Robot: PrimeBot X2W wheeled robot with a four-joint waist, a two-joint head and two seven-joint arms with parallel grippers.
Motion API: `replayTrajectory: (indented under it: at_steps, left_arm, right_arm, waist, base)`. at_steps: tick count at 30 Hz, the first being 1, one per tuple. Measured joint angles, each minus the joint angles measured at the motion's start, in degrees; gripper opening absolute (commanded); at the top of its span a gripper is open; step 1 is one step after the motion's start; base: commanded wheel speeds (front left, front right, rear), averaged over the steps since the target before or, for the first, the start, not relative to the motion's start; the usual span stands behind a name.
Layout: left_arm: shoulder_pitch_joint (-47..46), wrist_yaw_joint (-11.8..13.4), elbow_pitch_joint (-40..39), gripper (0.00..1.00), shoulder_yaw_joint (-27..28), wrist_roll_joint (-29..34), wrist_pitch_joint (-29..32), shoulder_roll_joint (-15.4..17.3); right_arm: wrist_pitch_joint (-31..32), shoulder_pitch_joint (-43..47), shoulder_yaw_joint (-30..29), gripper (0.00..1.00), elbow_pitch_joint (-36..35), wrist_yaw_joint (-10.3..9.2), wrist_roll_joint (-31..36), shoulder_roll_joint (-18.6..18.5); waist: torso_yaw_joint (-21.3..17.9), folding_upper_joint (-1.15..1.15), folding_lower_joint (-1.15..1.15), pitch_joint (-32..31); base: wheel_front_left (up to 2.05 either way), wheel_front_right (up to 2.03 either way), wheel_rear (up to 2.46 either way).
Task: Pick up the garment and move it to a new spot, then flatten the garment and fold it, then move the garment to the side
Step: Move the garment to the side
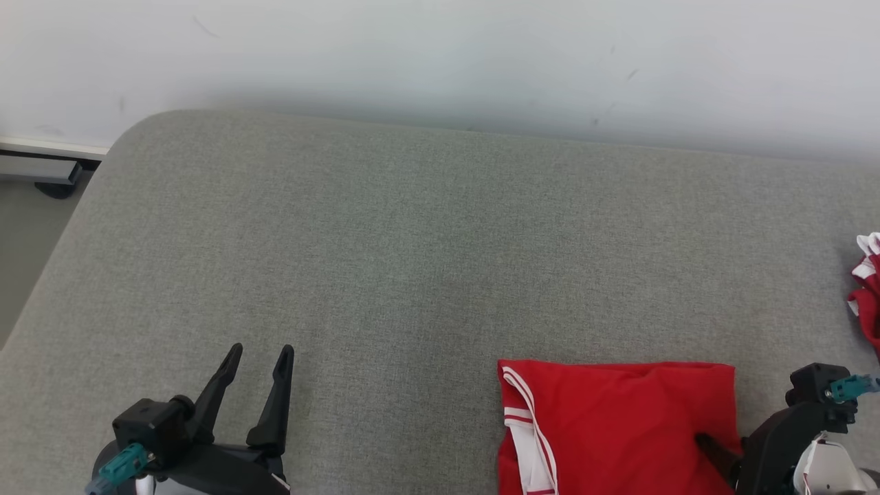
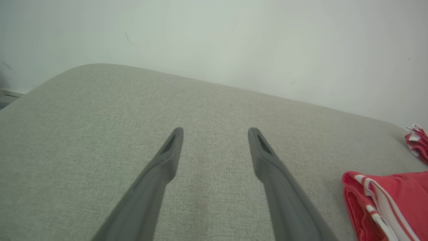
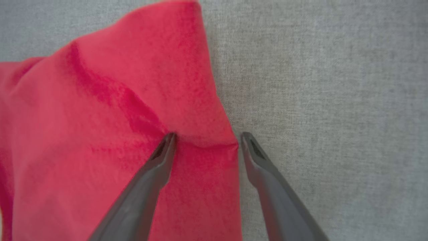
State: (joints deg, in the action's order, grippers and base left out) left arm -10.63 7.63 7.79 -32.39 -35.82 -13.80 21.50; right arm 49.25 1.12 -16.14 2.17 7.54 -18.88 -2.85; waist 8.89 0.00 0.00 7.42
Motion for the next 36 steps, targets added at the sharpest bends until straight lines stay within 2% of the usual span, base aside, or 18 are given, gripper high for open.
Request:
replayTrajectory:
  at_steps: [3, 4, 5, 6, 7, 13, 21, 32, 36]
  left_arm:
    - [-0.02, 0.00, -0.08, 1.00, -0.08, 0.00, 0.03, 0.07]
    - [-0.06, 0.00, -0.10, 1.00, -0.12, 0.00, 0.09, 0.07]
    - [-0.13, 0.00, -0.13, 1.00, -0.14, 0.00, 0.09, 0.07]
    - [-0.19, 0.00, -0.15, 1.00, -0.19, -0.01, 0.09, 0.07]
    - [-0.21, 0.00, -0.15, 1.00, -0.22, -0.01, 0.09, 0.07]
    - [-0.29, 0.02, -0.11, 1.00, -0.34, -0.02, 0.07, 0.02]
    - [-0.88, 0.24, -0.19, 1.00, -0.30, 0.03, -0.34, -0.09]
    - [-2.15, -0.08, 0.09, 1.00, -0.74, 0.52, -0.43, -0.35]
    - [-2.64, -0.11, 0.13, 1.00, -1.04, 0.63, -0.35, -0.26]
  right_arm:
    - [-0.31, -0.88, 0.64, 1.00, 1.34, -0.01, -0.47, -0.15]
    - [-0.32, -1.12, 0.86, 0.82, 1.62, -0.04, -0.71, -0.22]
    - [-0.37, -1.46, 1.21, 0.29, 1.77, -0.04, -0.70, -0.25]
    - [-0.51, -1.77, 1.74, 0.05, 1.77, -0.05, -0.67, -0.33]
    - [-0.57, -2.04, 2.42, 0.00, 1.72, -0.05, -0.55, -0.31]
    - [-0.21, -4.03, 6.51, 0.00, -0.67, -0.04, 2.29, -0.11]
    - [2.64, -10.99, 10.36, 0.00, -4.65, -0.04, 6.36, -0.02]
    - [2.68, -20.30, 11.94, 0.00, -0.73, -0.04, 7.00, -4.86]
    - [1.93, -23.56, 11.87, 0.00, 0.93, -0.03, 6.99, -5.42]
  waist:
    - [0.30, 0.00, 0.00, 0.25]
    - [0.38, 0.00, 0.00, 0.35]
    - [0.44, 0.00, 0.00, 0.42]
    - [0.50, 0.00, 0.00, 0.49]
    - [0.54, 0.00, 0.00, 0.54]
    - [0.39, 0.00, 0.00, 0.71]
    - [-1.27, 0.00, 0.00, 1.22]
    - [-5.24, 0.00, 0.01, 1.89]
    - [-6.89, 0.00, 0.00, 2.30]
  base:
    - [0.00, 0.00, 0.00]
    - [0.00, 0.00, 0.00]
    - [0.00, 0.00, 0.00]
    - [0.00, 0.00, 0.00]
    - [0.00, 0.00, 0.00]
    - [0.00, 0.00, 0.00]
    - [0.00, 0.00, 0.00]
    - [0.00, 0.00, 0.00]
    - [0.00, 0.00, 0.00]
